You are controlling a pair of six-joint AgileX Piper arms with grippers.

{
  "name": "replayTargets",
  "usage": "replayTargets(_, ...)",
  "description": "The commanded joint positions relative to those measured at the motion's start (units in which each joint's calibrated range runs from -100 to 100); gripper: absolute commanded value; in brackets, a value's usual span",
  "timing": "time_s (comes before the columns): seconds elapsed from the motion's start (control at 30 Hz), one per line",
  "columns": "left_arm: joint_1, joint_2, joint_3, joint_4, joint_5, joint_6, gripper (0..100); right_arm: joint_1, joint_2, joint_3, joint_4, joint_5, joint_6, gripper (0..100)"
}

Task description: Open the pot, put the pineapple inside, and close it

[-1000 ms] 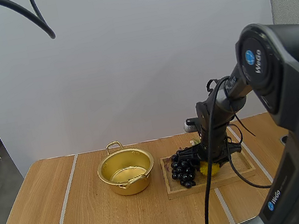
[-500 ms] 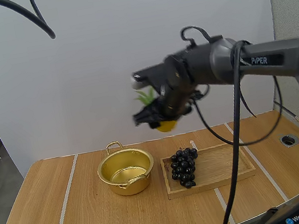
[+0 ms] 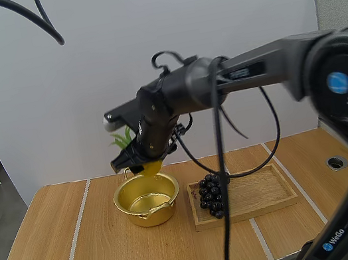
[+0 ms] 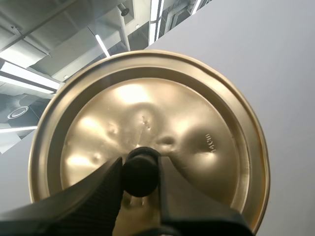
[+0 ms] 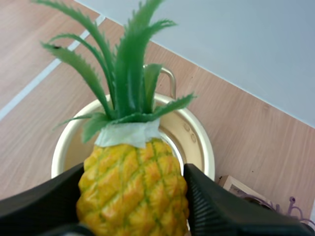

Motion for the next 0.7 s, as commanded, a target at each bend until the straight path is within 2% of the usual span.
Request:
replayTargets(0.0,-0.25,-0.4,-0.5,0.0,-2.1,-0.4,0,0.1,9.8,-0.5,-0.1,-5.9,-0.3,0)
replayTargets(0.3,-0.25,-0.4,-0.5,0.0,-2.1,-0.4,0,0.1,18.6,-2.9,0.1,-6.6,-0.3,0)
replayTargets(0.67,-0.25,-0.4,-0.5,0.0,-2.1,-0.4,0,0.1,23.4,-2.9,-0.2,-8.3,-0.3,0)
